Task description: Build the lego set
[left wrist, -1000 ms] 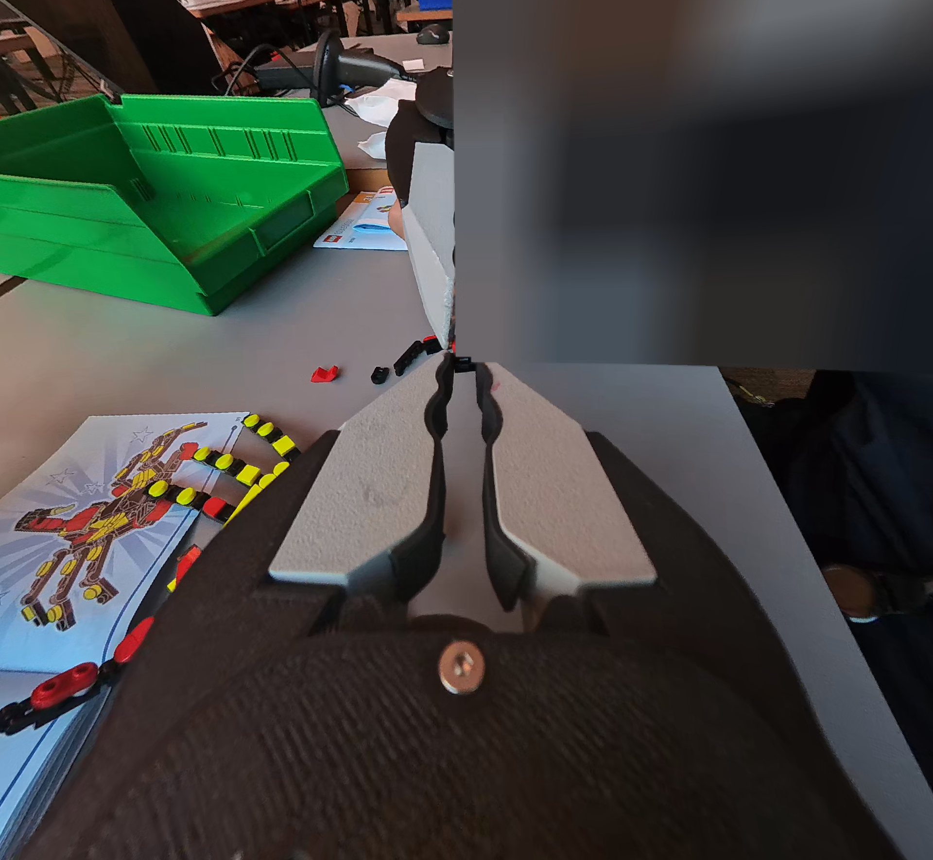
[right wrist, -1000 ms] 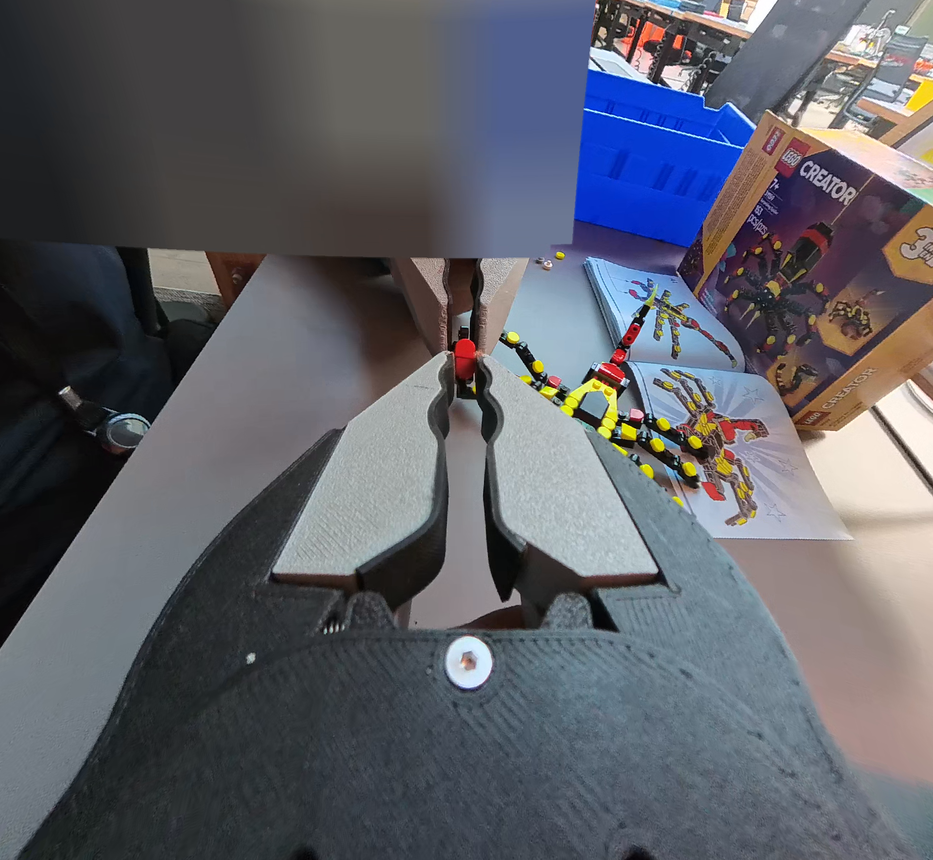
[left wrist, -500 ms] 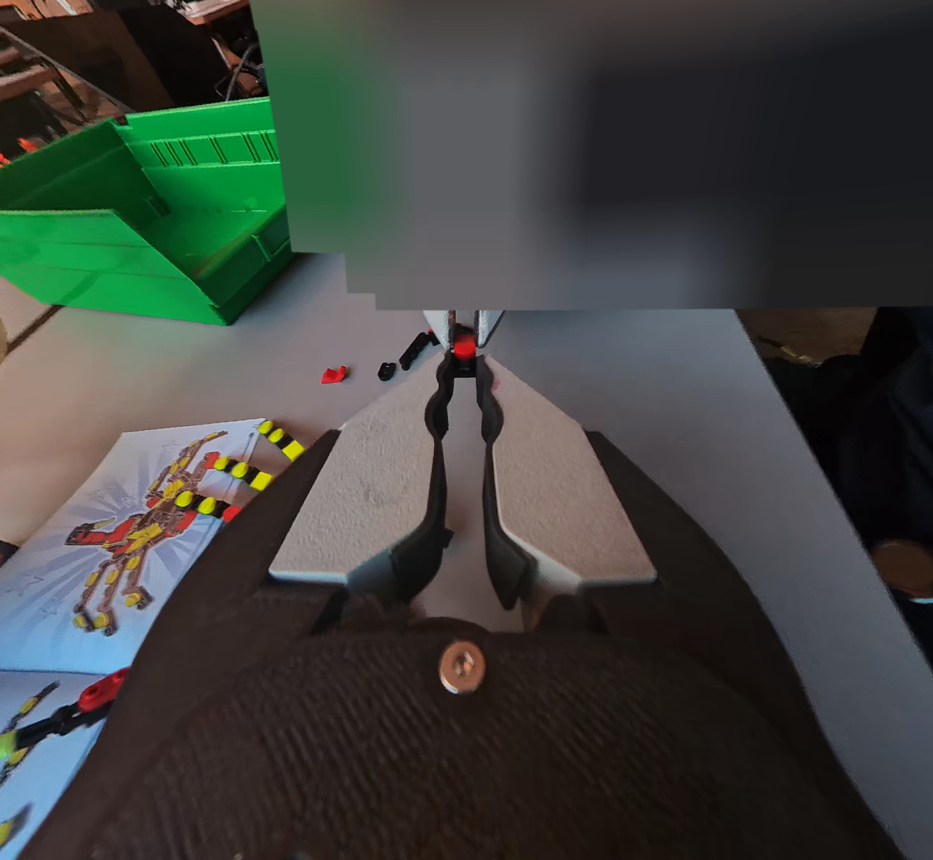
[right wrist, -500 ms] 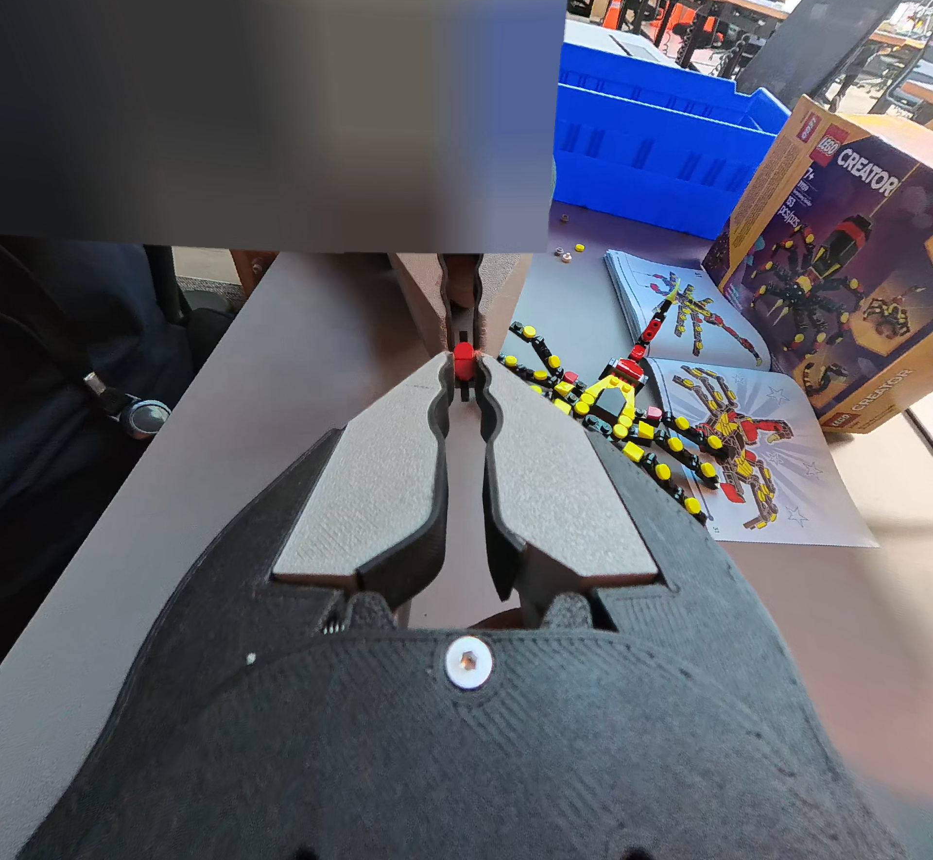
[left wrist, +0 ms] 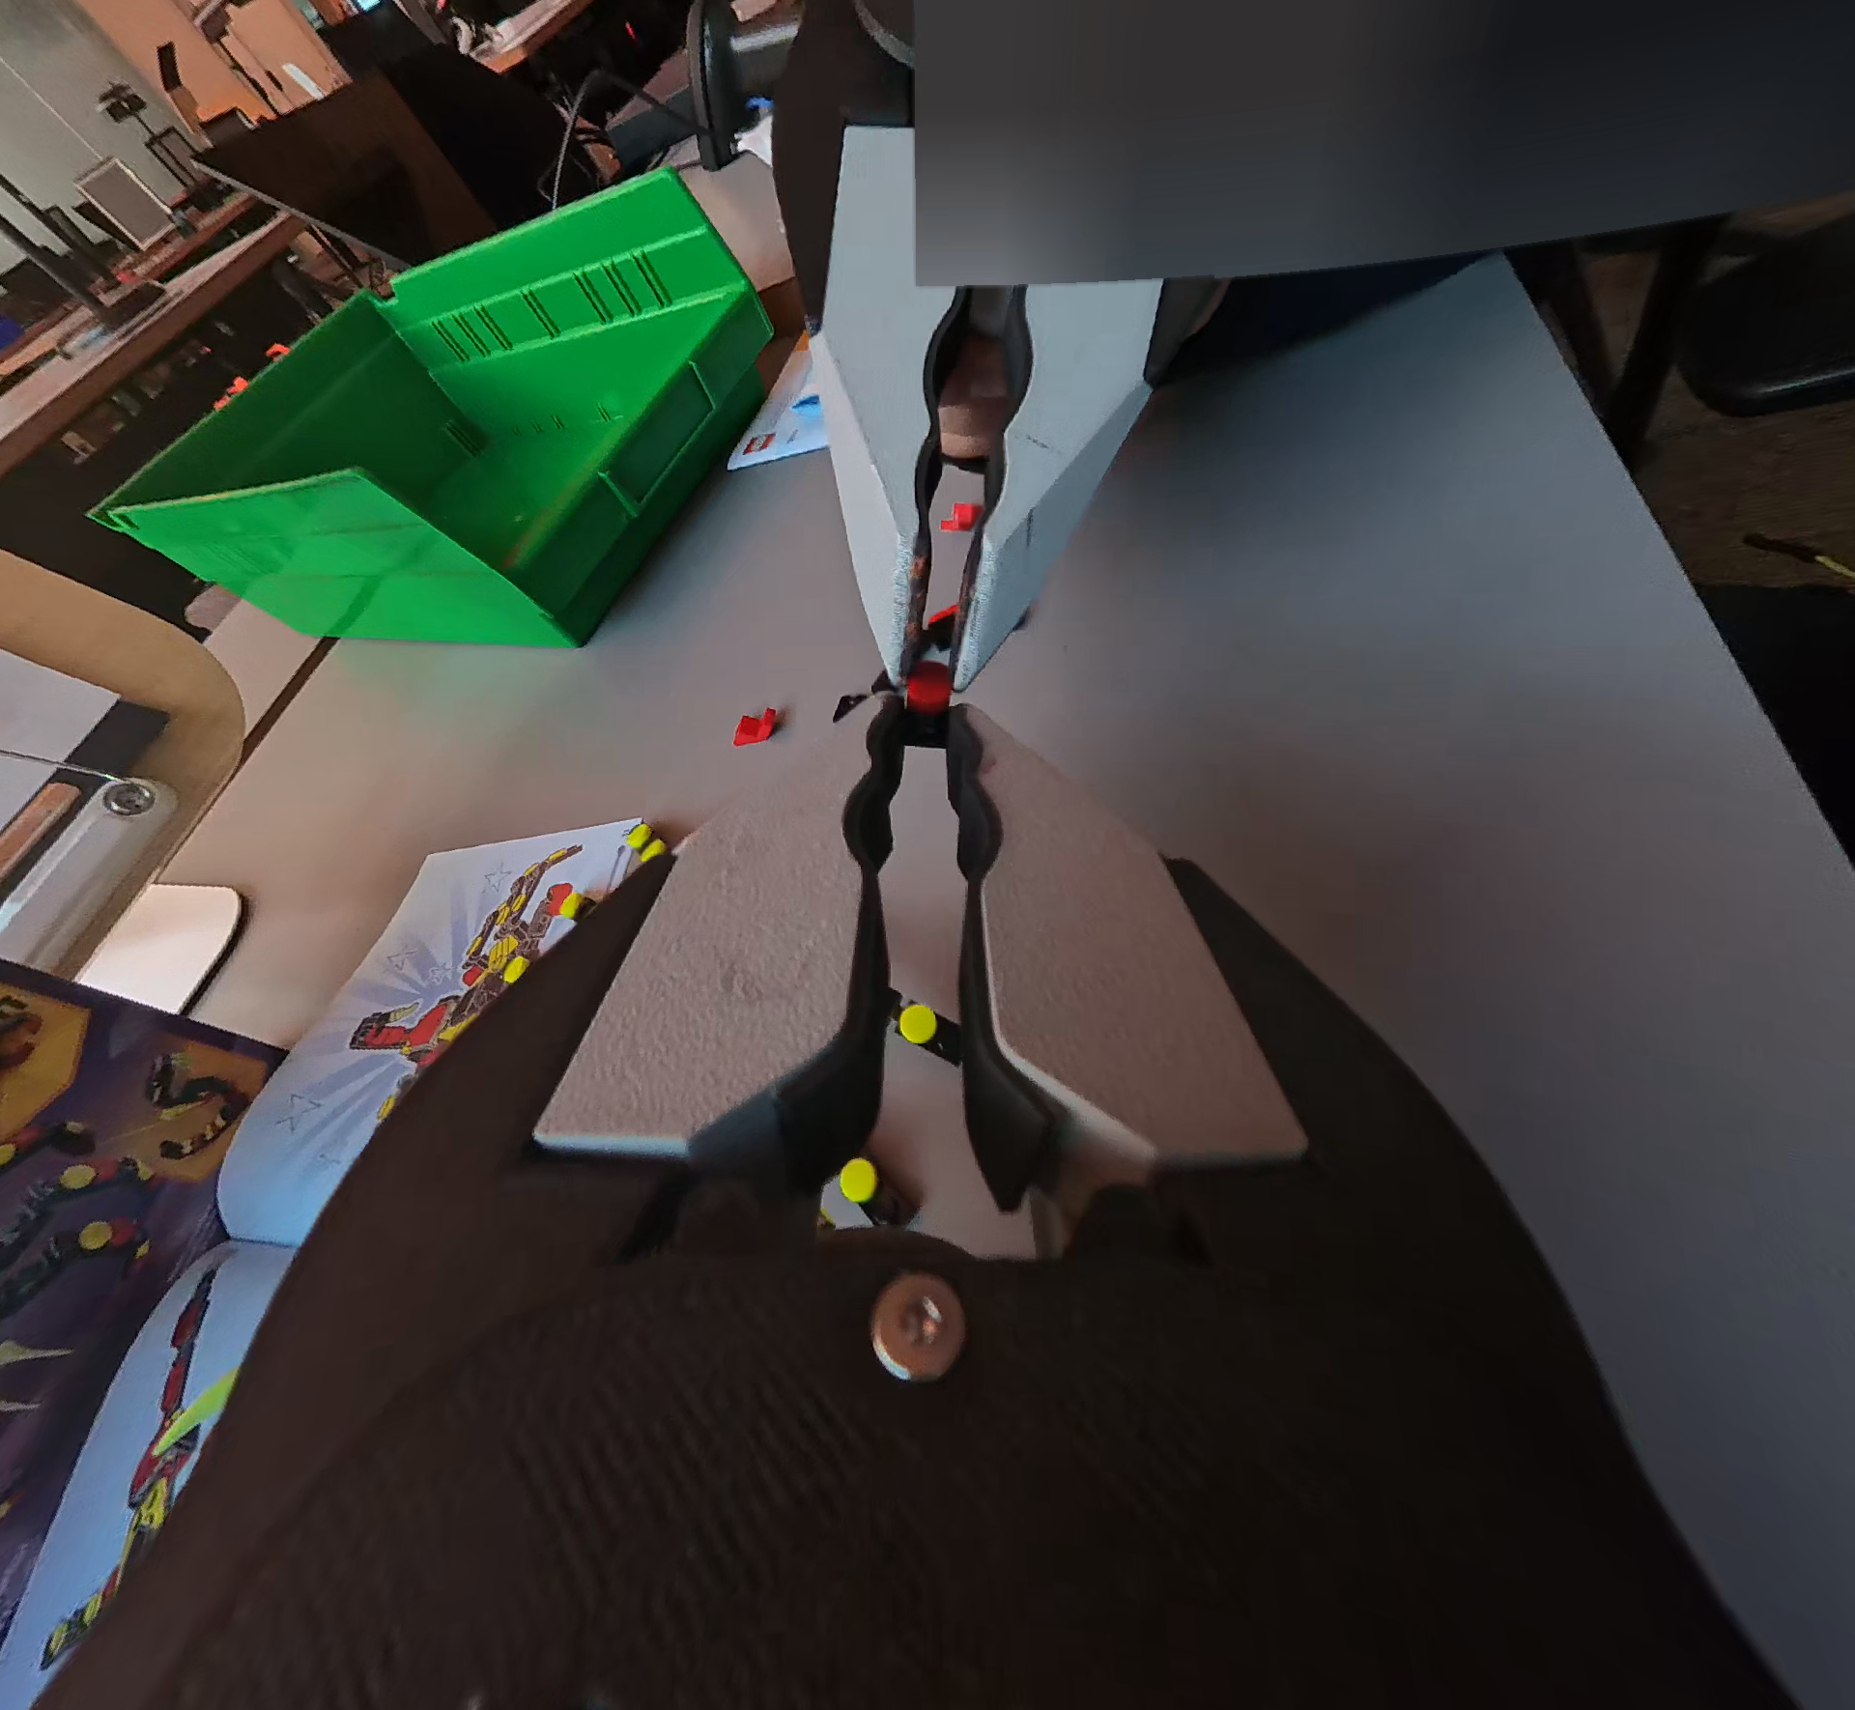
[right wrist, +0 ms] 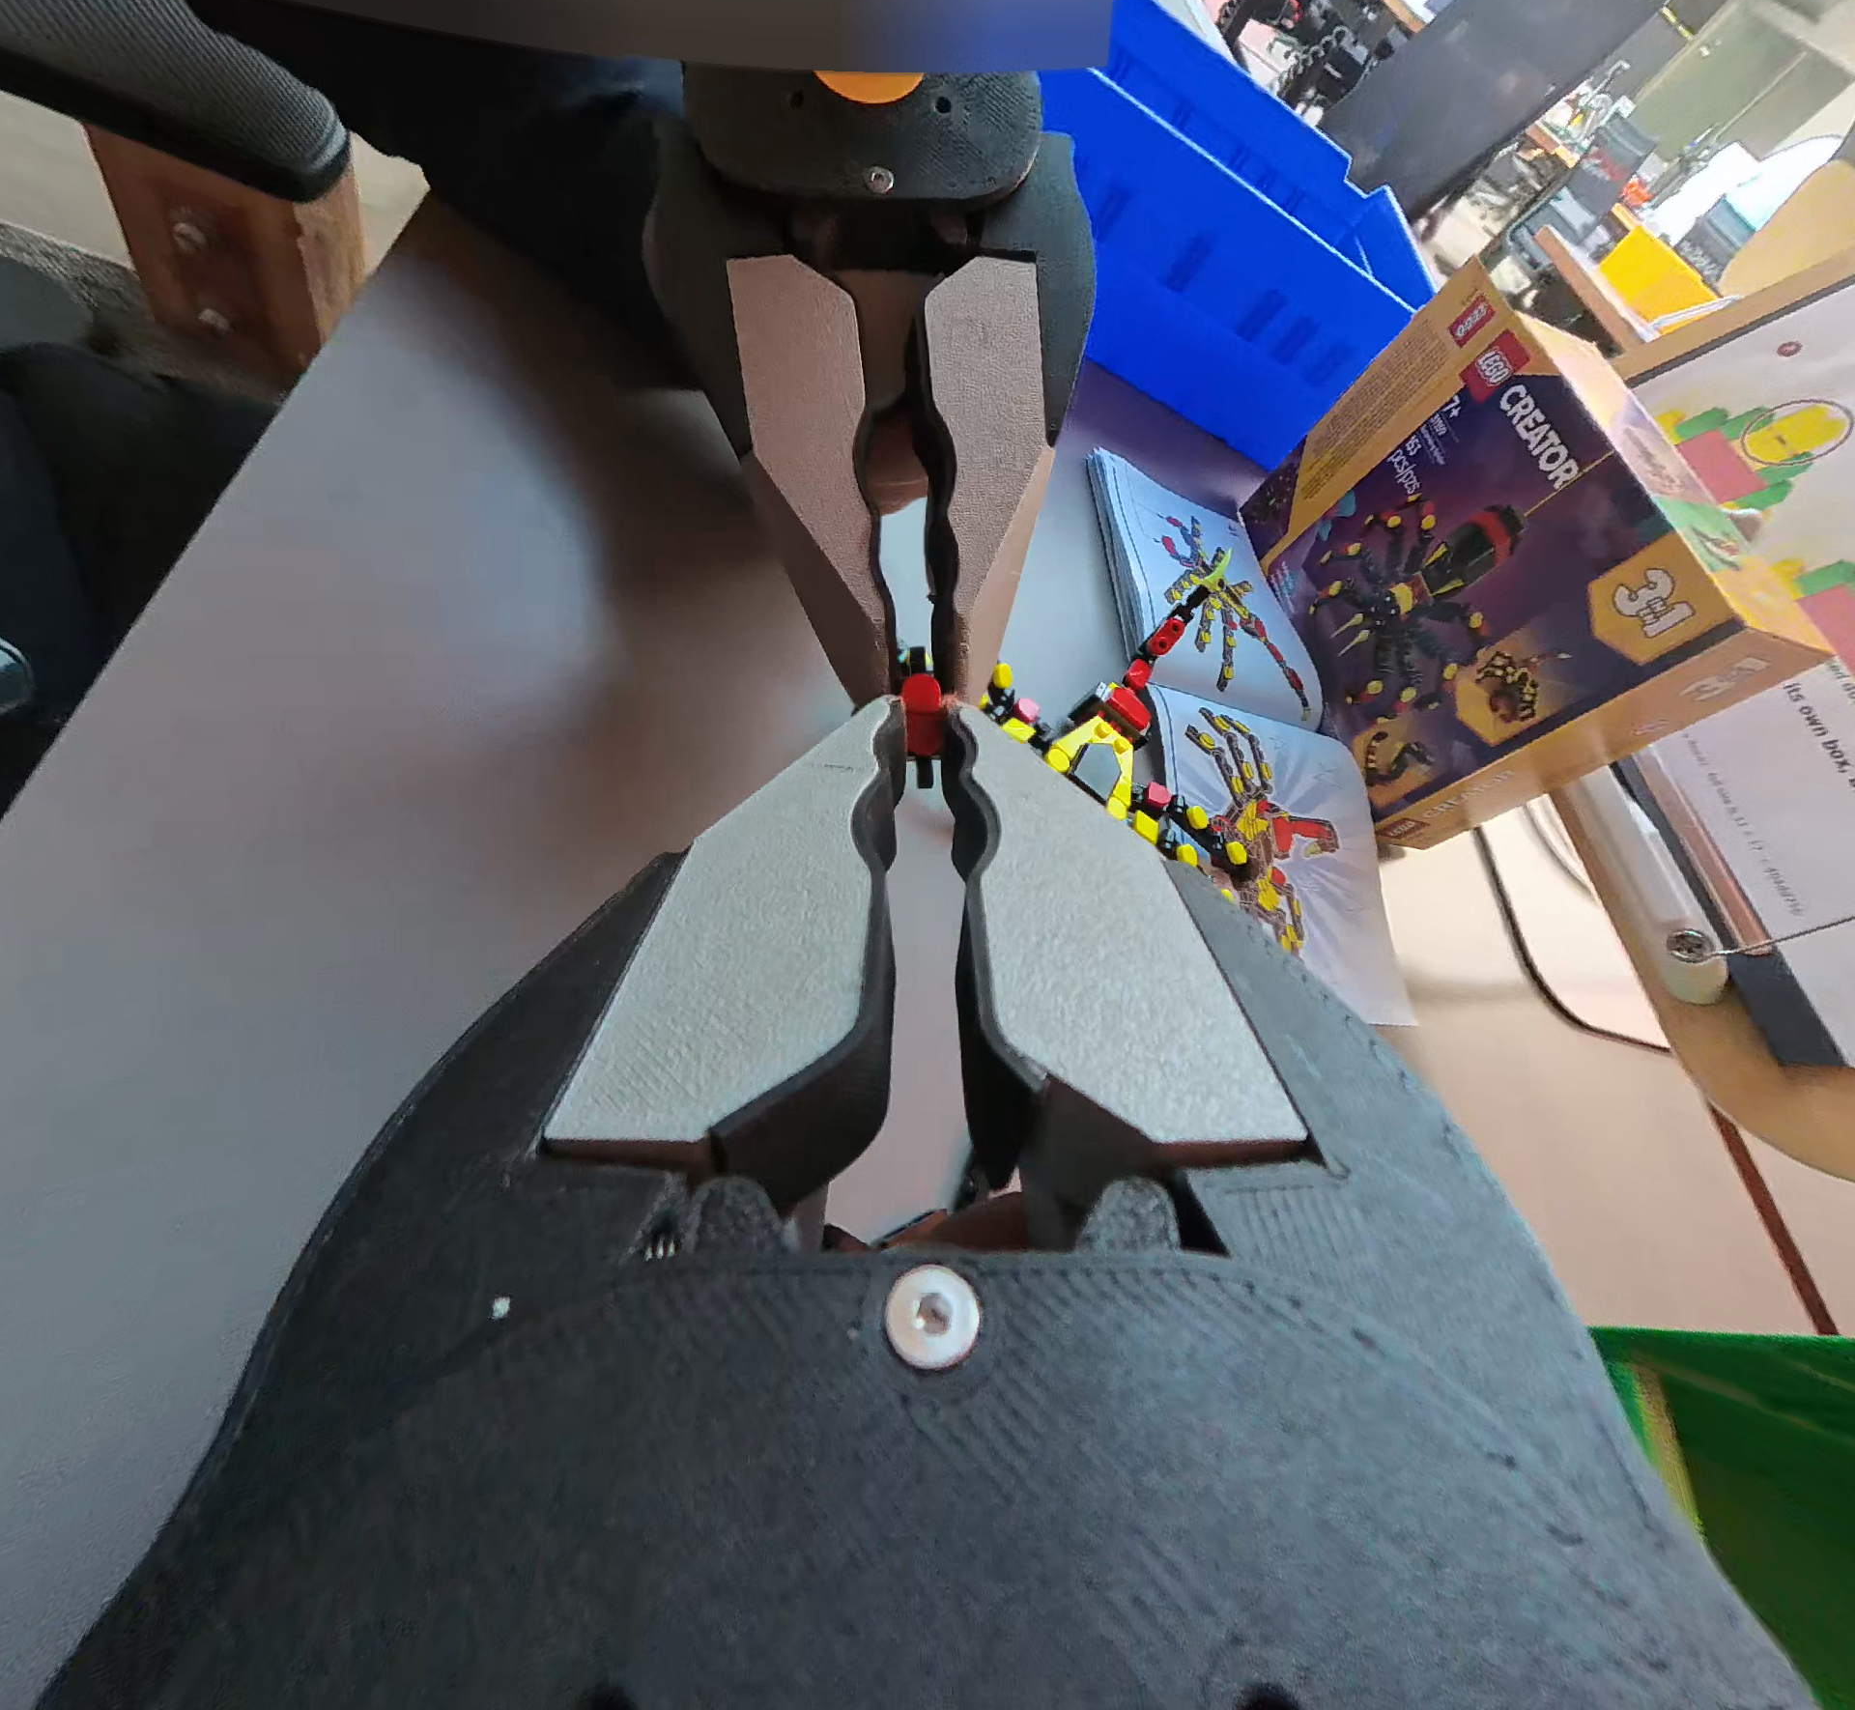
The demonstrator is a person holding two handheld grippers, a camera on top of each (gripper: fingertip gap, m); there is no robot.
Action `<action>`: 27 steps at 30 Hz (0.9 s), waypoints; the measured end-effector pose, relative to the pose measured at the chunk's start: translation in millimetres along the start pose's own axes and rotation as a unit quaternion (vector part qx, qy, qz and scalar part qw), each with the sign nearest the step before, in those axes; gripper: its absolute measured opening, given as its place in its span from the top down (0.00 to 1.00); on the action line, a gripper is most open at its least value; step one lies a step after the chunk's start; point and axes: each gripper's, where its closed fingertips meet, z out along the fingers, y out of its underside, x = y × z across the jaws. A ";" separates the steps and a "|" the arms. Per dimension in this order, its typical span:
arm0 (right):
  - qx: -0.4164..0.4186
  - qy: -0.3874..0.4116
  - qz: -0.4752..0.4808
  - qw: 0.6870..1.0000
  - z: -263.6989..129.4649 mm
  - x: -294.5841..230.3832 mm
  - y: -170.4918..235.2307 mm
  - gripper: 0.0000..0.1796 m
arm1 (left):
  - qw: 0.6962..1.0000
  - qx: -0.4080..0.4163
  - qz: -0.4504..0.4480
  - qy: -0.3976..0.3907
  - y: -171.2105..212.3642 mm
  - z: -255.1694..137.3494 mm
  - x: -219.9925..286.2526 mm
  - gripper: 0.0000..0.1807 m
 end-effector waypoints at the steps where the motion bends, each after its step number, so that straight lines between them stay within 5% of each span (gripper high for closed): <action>1: 0.006 -0.004 0.009 1.000 -1.2 0.4 -1.7 0.98 | 1.000 0.005 0.002 -0.002 -1.8 -0.6 -0.2 0.97; 6: 0.034 -0.004 0.068 0.997 -4.0 8.2 -9.6 0.98 | 0.998 0.007 0.049 -0.046 -9.7 -6.0 -7.8 0.97; 9: 0.066 0.086 0.107 0.988 -28.9 48.8 -8.2 1.00 | 0.993 -0.030 0.094 -0.058 0.7 -7.5 -5.0 0.97; 14: 0.200 0.027 0.210 0.957 -76.4 70.0 -26.9 1.00 | 0.999 0.011 -0.009 -0.035 -5.3 -4.8 -9.9 0.97; 19: 0.117 -0.044 0.165 0.978 -36.6 29.7 -19.2 0.96 | 0.997 0.030 -0.072 -0.006 -3.6 -3.0 -9.8 0.97; 27: 0.056 -0.021 0.095 0.994 -15.6 14.6 -12.1 0.99 | 0.972 0.099 -0.208 0.053 -19.5 -9.1 -14.4 0.97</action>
